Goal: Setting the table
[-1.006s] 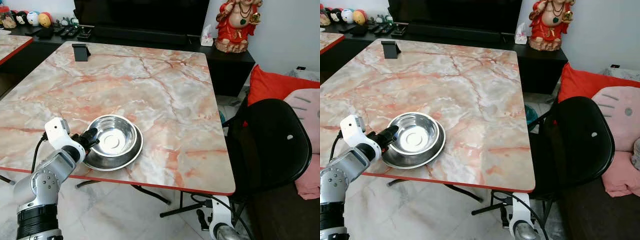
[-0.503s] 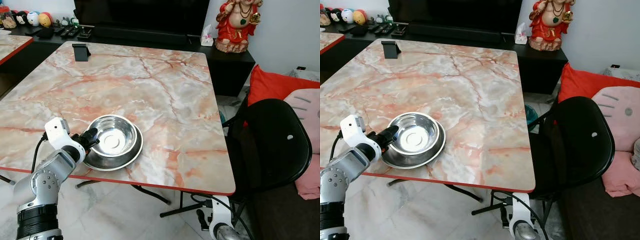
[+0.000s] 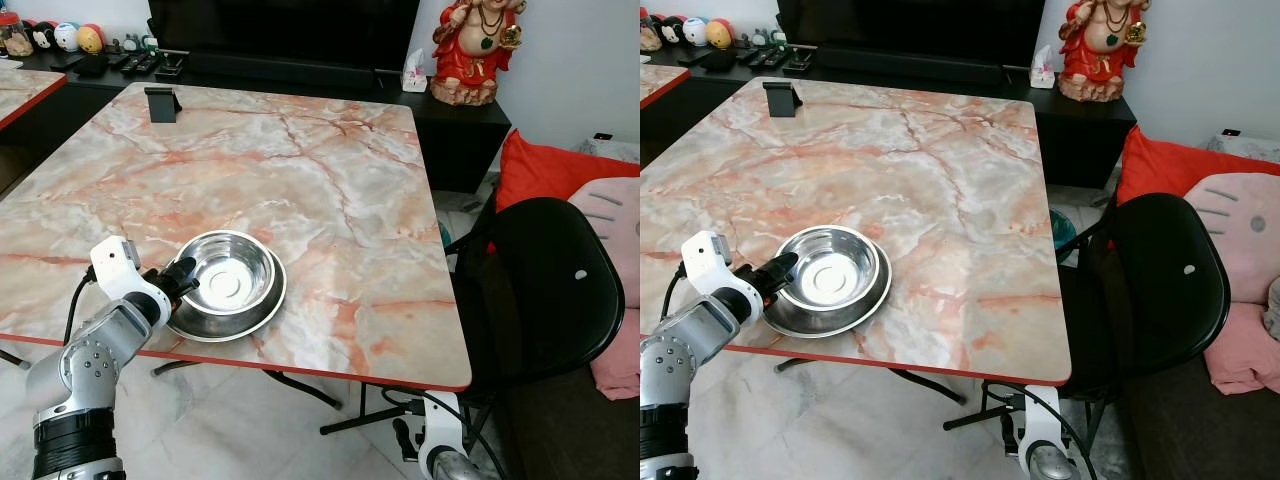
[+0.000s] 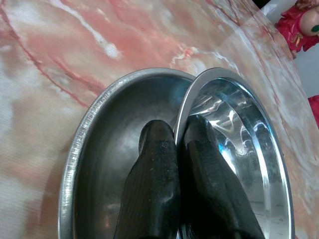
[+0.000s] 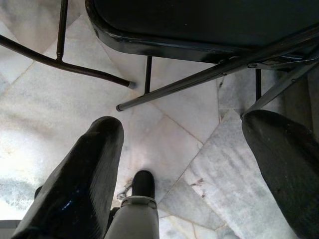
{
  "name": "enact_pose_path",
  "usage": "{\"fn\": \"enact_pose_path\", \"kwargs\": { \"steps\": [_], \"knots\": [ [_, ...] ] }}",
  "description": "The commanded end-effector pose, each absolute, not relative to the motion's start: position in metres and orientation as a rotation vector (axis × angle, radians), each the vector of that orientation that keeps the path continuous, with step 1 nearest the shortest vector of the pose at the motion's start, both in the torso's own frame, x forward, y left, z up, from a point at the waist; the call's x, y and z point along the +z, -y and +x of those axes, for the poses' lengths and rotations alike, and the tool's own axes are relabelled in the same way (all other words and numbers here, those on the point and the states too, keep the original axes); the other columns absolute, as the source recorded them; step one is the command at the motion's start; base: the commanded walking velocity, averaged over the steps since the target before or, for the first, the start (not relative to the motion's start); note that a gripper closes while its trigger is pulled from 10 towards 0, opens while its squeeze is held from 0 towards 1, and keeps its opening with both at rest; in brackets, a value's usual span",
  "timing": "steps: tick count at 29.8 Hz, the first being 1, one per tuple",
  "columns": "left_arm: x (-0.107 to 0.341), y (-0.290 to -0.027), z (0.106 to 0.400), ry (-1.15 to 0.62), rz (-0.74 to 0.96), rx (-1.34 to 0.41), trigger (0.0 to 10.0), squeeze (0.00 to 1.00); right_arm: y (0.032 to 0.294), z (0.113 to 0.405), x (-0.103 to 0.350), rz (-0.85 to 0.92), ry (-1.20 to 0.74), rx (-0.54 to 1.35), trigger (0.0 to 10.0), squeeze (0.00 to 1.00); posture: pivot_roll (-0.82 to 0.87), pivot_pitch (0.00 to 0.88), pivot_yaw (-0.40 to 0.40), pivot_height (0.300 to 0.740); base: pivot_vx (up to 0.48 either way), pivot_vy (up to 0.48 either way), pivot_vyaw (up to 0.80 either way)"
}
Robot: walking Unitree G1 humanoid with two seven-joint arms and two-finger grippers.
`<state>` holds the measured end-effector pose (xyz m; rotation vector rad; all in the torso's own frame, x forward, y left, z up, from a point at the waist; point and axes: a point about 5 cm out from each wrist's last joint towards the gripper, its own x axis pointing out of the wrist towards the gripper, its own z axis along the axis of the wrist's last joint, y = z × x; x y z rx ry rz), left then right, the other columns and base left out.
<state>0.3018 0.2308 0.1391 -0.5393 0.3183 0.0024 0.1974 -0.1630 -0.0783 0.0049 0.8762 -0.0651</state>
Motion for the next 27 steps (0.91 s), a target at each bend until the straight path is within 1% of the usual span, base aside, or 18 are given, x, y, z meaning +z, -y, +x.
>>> {"fn": "enact_pose_path", "kwargs": {
  "steps": [1, 4, 5, 6, 17, 20, 21, 27],
  "knots": [
    [0.1332, -0.2287, 0.3009, -0.356, -0.539, 0.007, 10.0, 0.23, 0.1637, 0.1983, -0.0779, -0.003, -0.879, -0.063, 10.0, 0.0, -0.03, 0.0, -0.068, 0.74, 0.0, 0.0, 0.0],
    [0.1324, -0.229, 0.3005, -0.36, -0.536, 0.01, 10.0, 0.23, 0.1636, 0.1983, -0.0779, -0.002, -0.879, -0.063, 10.0, 0.0, -0.03, 0.0, -0.068, 0.74, 0.0, 0.0, 0.0],
    [0.1325, -0.2291, 0.3005, -0.36, -0.534, 0.01, 10.0, 0.35, 0.1636, 0.1983, -0.0779, -0.002, -0.879, -0.063, 10.0, 0.0, -0.03, 0.0, -0.068, 0.74, 0.0, 0.0, 0.0],
    [0.1326, -0.2291, 0.3005, -0.359, -0.534, 0.01, 10.0, 0.42, 0.1636, 0.1983, -0.0779, -0.002, -0.879, -0.063, 10.0, 0.0, -0.03, 0.0, -0.068, 0.74, 0.0, 0.0, 0.0],
    [0.1326, -0.2305, 0.3008, -0.361, -0.514, 0.023, 10.0, 0.42, 0.1635, 0.1983, -0.0779, -0.001, -0.878, -0.064, 10.0, 0.0, -0.03, 0.0, -0.068, 0.74, 0.0, 0.0, 0.0],
    [0.1326, -0.2303, 0.3009, -0.361, -0.515, 0.021, 10.0, 0.43, 0.1635, 0.1983, -0.0779, -0.001, -0.878, -0.063, 10.0, 0.0, -0.03, 0.0, -0.068, 0.74, 0.0, 0.0, 0.0],
    [0.1325, -0.2302, 0.3008, -0.362, -0.515, 0.021, 10.0, 0.49, 0.1635, 0.1983, -0.0779, -0.001, -0.878, -0.064, 10.0, 0.0, -0.03, 0.0, -0.068, 0.74, 0.0, 0.0, 0.0],
    [0.1323, -0.2301, 0.3014, -0.364, -0.496, 0.021, 10.0, 0.49, 0.1635, 0.1984, -0.0779, -0.001, -0.879, -0.063, 10.0, 0.0, -0.03, 0.0, -0.068, 0.74, 0.0, 0.0, 0.0]
  ]
}}
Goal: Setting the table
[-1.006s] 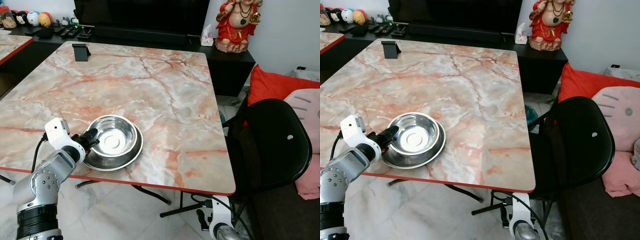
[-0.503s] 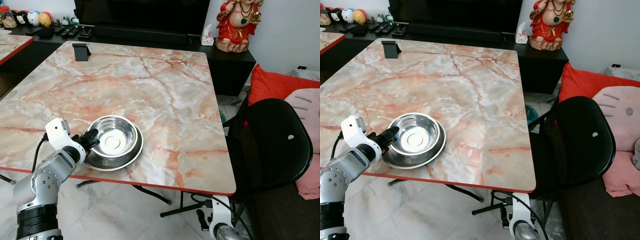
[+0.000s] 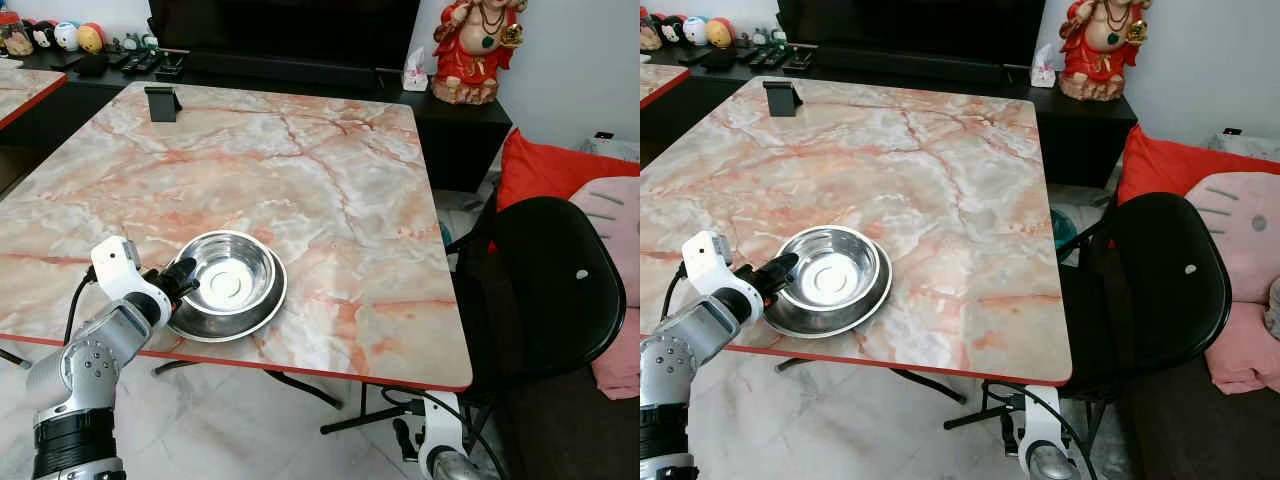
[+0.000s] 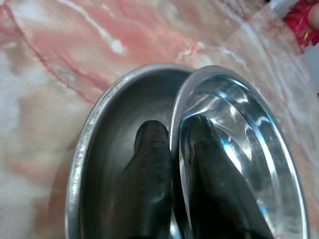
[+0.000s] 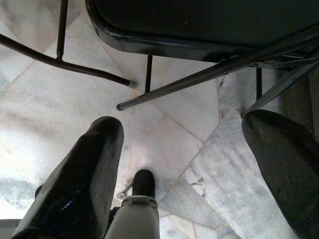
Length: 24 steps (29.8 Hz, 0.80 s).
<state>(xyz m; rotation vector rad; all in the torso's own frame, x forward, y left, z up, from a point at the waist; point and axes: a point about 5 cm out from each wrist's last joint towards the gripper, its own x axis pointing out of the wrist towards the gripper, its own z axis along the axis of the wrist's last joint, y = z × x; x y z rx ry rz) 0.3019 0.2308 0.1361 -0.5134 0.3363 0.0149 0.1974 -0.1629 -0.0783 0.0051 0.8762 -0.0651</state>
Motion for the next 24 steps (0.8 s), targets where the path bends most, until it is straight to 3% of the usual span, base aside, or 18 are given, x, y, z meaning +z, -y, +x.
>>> {"fn": "enact_pose_path", "kwargs": {
  "steps": [1, 3, 9, 12, 13, 14, 15, 24],
  "knots": [
    [0.132, -0.23, 0.302, -0.364, -0.497, 0.02, 10.0, 0.5, 0.163, 0.198, -0.078, -0.001, -0.879, -0.063, 10.0, 0.0, -0.03, 0.0, -0.068, 0.74, 0.0, 0.0, 0.0],
    [0.132, -0.229, 0.301, -0.365, -0.497, 0.018, 10.0, 0.56, 0.163, 0.198, -0.078, 0.0, -0.879, -0.064, 10.0, 0.0, -0.03, 0.0, -0.068, 0.74, 0.0, 0.0, 0.0],
    [0.132, -0.229, 0.302, -0.366, -0.487, 0.021, 10.0, 0.55, 0.164, 0.198, -0.078, -0.001, -0.879, -0.064, 10.0, 0.0, -0.03, 0.0, -0.068, 0.74, 0.0, 0.0, 0.0],
    [0.133, -0.231, 0.302, -0.36, -0.479, 0.026, 10.0, 0.47, 0.164, 0.198, -0.078, -0.001, -0.879, -0.064, 10.0, 0.0, -0.03, 0.0, -0.068, 0.74, 0.0, 0.0, 0.0],
    [0.136, -0.234, 0.302, -0.343, -0.455, 0.036, 10.0, 0.29, 0.164, 0.198, -0.078, -0.002, -0.879, -0.063, 10.0, 0.0, -0.03, 0.0, -0.068, 0.74, 0.0, 0.0, 0.0],
    [0.136, -0.234, 0.302, -0.343, -0.455, 0.036, 10.0, 0.29, 0.164, 0.198, -0.078, -0.002, -0.879, -0.063, 10.0, 0.0, -0.03, 0.0, -0.068, 0.74, 0.0, 0.0, 0.0],
    [0.141, -0.236, 0.303, -0.323, -0.413, 0.042, 10.0, 0.0, 0.164, 0.198, -0.078, -0.002, -0.879, -0.062, 10.0, 0.0, -0.03, 0.0, -0.068, 0.74, 0.0, 0.0, 0.0],
    [0.176, -0.232, 0.311, -0.153, -0.177, -0.003, 10.0, 0.0, 0.164, 0.198, -0.078, -0.003, -0.879, -0.06, 10.0, 0.0, -0.02, 0.0, -0.071, 0.74, 0.0, 0.0, 0.0]
  ]
}}
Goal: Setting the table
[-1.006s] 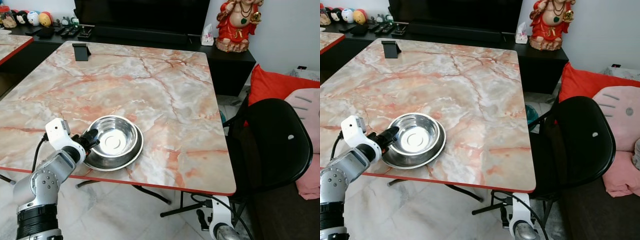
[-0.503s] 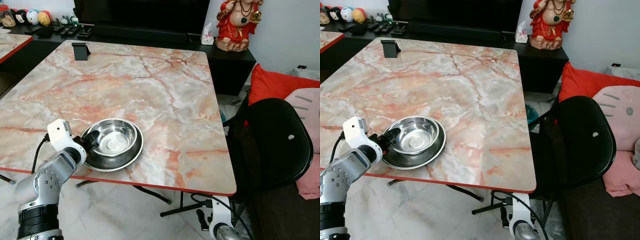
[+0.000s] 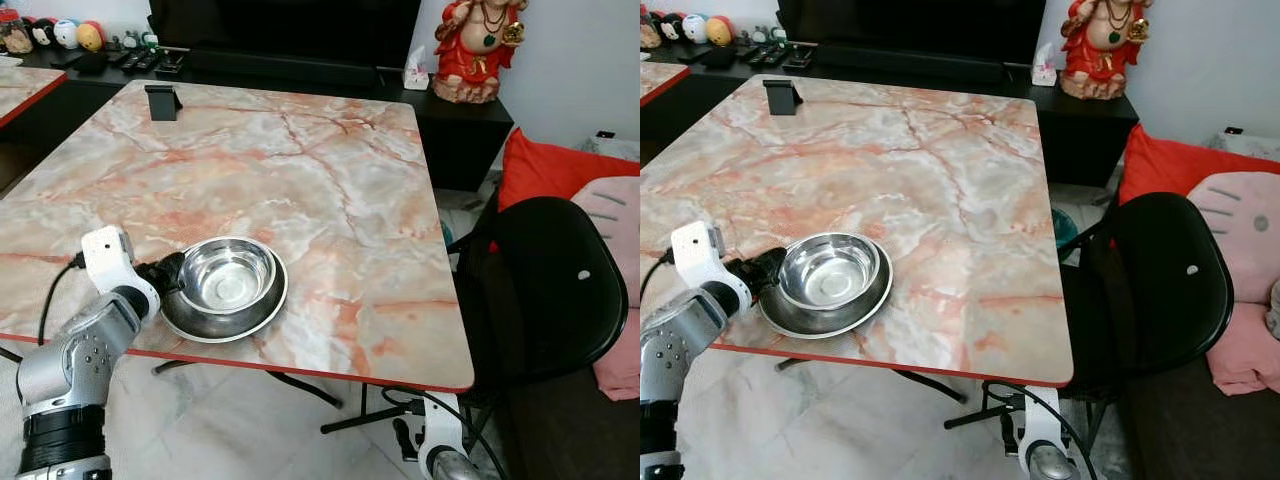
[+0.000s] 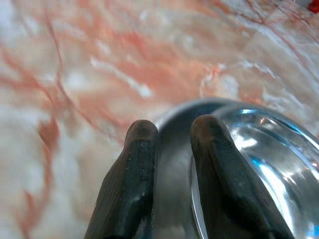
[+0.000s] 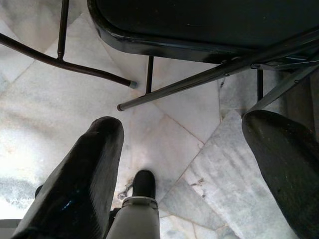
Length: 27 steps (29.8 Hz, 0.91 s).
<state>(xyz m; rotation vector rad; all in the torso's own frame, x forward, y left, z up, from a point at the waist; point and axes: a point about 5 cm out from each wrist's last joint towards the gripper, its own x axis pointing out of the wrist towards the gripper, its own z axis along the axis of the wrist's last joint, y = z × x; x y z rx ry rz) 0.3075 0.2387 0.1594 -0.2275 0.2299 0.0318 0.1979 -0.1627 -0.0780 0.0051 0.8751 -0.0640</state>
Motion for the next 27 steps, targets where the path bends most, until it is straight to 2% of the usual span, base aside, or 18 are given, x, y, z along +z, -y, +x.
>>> {"fn": "enact_pose_path", "kwargs": {
  "steps": [1, 5, 7, 13, 20, 27],
  "knots": [
    [0.183, -0.229, 0.312, -0.106, -0.19, -0.021, 10.0, 0.0, 0.164, 0.198, -0.078, -0.004, -0.879, -0.06, 10.0, 0.0, -0.02, 0.0, -0.071, 0.74, 0.0, 0.0, 0.0],
    [0.194, -0.225, 0.312, -0.024, -0.123, -0.05, 10.0, 0.0, 0.164, 0.198, -0.078, -0.004, -0.879, -0.06, 10.0, 0.0, -0.03, 0.0, -0.071, 0.74, 0.0, 0.0, 0.0],
    [0.199, -0.215, 0.31, 0.058, 0.043, -0.08, 10.0, 0.0, 0.164, 0.198, -0.078, -0.004, -0.877, -0.065, 10.0, 0.0, -0.03, 0.0, -0.07, 0.74, 0.0, 0.0, 0.0],
    [0.194, -0.197, 0.306, 0.157, 0.202, -0.122, 10.0, 0.0, 0.163, 0.196, -0.079, -0.007, -0.878, -0.067, 10.0, 0.0, -0.03, 0.0, -0.068, 0.74, 0.0, 0.0, 0.0],
    [0.184, -0.187, 0.298, 0.241, 0.124, -0.07, 10.0, 0.0, 0.164, 0.194, -0.08, -0.009, -0.881, -0.074, 10.0, 0.0, -0.03, 0.0, -0.066, 0.74, 0.0, 0.0, 0.0],
    [0.168, -0.186, 0.297, 0.197, 0.114, -0.102, 10.0, 0.0, 0.163, 0.193, -0.08, -0.011, -0.885, -0.072, 10.0, 0.0, -0.03, 0.0, -0.065, 0.74, 0.0, 0.0, 0.0]
  ]
}}
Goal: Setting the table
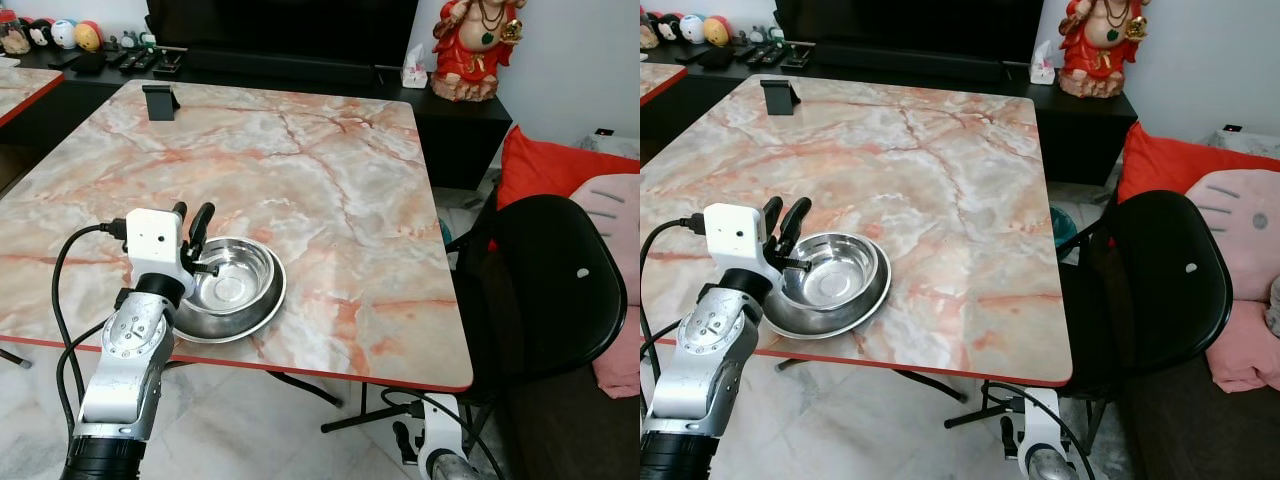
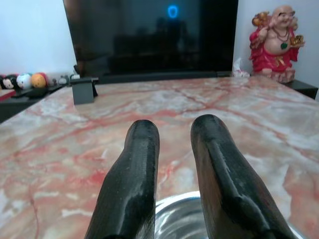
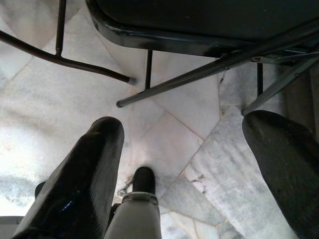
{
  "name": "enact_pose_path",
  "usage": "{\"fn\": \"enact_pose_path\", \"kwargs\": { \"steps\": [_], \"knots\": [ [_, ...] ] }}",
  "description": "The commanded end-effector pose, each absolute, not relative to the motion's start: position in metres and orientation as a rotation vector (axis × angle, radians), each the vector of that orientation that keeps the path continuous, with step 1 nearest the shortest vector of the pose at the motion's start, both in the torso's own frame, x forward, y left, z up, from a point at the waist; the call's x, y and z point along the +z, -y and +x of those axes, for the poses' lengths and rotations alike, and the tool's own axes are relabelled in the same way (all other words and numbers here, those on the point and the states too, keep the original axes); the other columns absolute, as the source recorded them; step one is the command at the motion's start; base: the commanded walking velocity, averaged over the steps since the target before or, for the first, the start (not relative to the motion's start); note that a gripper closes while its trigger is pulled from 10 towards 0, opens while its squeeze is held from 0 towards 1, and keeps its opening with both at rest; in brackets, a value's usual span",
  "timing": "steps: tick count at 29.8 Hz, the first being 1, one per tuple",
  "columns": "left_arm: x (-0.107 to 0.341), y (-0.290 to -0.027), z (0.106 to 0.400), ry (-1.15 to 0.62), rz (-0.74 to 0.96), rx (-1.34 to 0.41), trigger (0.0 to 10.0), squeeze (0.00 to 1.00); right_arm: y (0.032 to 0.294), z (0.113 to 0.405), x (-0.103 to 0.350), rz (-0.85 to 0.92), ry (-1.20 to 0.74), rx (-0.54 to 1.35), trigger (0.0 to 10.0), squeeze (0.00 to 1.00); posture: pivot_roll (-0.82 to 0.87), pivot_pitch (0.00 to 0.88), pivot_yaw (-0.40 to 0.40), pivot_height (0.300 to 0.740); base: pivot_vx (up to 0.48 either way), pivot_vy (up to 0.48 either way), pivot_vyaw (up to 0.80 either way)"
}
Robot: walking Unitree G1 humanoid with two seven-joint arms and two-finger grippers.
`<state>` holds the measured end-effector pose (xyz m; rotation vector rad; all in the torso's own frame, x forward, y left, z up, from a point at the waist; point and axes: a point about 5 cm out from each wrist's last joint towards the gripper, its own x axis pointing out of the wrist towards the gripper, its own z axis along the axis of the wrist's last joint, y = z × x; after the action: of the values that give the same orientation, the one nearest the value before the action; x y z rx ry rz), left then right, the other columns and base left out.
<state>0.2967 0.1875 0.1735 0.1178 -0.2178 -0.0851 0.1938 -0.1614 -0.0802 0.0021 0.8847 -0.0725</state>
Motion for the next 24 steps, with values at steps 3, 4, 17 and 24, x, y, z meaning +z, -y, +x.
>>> {"fn": "enact_pose_path", "kwargs": {
  "steps": [3, 4, 17, 24],
  "knots": [
    [0.172, -0.182, 0.3, 0.217, 0.085, -0.142, 10.0, 0.0, 0.162, 0.194, -0.08, -0.009, -0.883, -0.071, 10.0, 0.0, -0.03, 0.0, -0.062, 0.74, 0.0, 0.0, 0.0],
    [0.175, -0.181, 0.3, 0.227, 0.076, -0.152, 10.0, 0.0, 0.162, 0.194, -0.08, -0.009, -0.882, -0.071, 10.0, 0.0, -0.03, 0.0, -0.062, 0.74, 0.0, 0.0, 0.0],
    [0.166, -0.158, 0.292, 0.244, 0.134, -0.22, 10.0, 0.0, 0.163, 0.197, -0.078, 0.0, -0.87, -0.079, 10.0, 0.0, -0.03, 0.0, -0.069, 0.74, 0.0, 0.0, 0.0],
    [0.171, -0.151, 0.296, 0.262, 0.121, -0.221, 10.0, 0.0, 0.163, 0.198, -0.078, 0.0, -0.867, -0.077, 10.0, 0.0, -0.03, 0.0, -0.072, 0.74, 0.0, 0.072, 0.0]
  ]
}}
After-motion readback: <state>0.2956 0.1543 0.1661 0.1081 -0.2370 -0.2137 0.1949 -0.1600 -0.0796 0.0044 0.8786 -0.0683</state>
